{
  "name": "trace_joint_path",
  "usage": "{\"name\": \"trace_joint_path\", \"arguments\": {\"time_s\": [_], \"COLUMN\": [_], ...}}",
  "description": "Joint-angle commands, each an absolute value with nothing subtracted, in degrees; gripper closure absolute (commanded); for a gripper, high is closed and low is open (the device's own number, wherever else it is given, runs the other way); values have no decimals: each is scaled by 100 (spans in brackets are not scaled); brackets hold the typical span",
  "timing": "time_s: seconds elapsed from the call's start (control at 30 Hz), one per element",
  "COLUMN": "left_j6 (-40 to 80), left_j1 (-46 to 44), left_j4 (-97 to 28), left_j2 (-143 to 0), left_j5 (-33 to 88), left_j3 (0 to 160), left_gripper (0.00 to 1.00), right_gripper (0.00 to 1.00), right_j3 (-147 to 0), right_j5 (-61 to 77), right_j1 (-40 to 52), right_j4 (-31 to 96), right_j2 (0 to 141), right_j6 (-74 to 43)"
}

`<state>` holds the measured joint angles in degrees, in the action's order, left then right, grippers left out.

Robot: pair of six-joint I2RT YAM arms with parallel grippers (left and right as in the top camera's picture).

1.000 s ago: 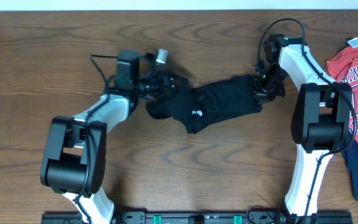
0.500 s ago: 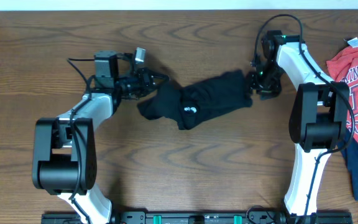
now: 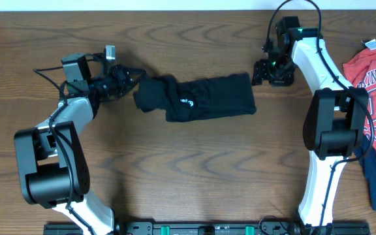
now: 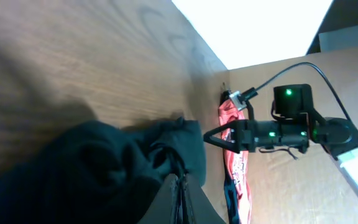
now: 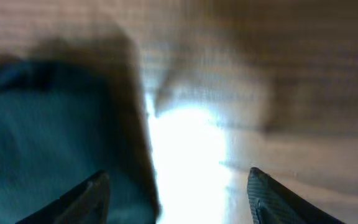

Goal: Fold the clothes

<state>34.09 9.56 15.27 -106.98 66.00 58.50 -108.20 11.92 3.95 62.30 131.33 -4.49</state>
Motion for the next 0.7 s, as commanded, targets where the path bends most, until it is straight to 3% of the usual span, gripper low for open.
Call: {"name": "trace_joint_path", "arguments": {"time_s": [0.0,0.13,0.2,0.3,0.5,0.67], "left_j6": [3507,3736,3804,3933,4042,4036], "left_j1": [919,902,882,829,493,-51], "left_j4": [1546,1546,1546,1546,1546,1599], "left_j2": [-10726,-10726,-10726,-10726,-10726,-10726], "left_j5": [6823,6936,7011,7013,7017,7008], "left_j3": [6287,6641,6796,6967,7081,7102], "left_gripper": [94,94,94,94,94,94], "right_gripper": [31,50,54,71,75,71], "right_j3": [-10895,-10895,-10895,-10895,-10895,-10897], "right_j5": [1249,1271,1398,1638,1651,1653], "right_j1": [565,692,773,915,1229,1323], "right_j4": [6086,5929,5859,5798,5758,5763], "right_j2": [13323,13590,13780,14084,14492,14501], "right_j6": [-427,-607,-690,-760,-878,-880]}}
